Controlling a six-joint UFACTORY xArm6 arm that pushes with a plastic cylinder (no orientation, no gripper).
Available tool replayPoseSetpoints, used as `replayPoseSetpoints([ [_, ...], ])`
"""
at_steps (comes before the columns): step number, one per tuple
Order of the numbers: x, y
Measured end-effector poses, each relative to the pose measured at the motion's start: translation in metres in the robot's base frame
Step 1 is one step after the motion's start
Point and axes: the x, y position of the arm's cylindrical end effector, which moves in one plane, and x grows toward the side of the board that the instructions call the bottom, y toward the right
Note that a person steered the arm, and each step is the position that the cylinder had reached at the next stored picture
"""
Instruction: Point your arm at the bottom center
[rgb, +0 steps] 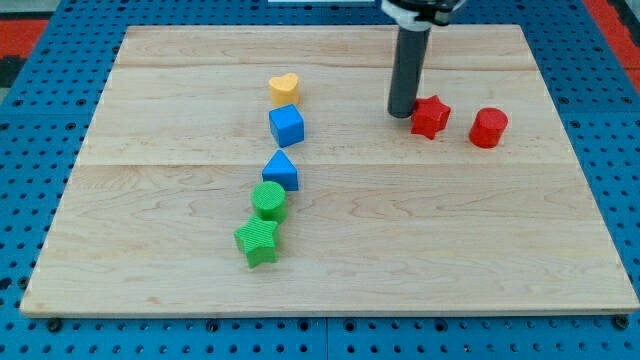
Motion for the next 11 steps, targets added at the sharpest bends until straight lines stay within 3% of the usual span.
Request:
replayPoseSetpoints([
  [1, 0.0, 0.039],
  [2, -0.006, 0.034],
  [7, -0.009, -0.056],
  [9, -0.037, -0.049],
  [11, 0.064, -0.023],
])
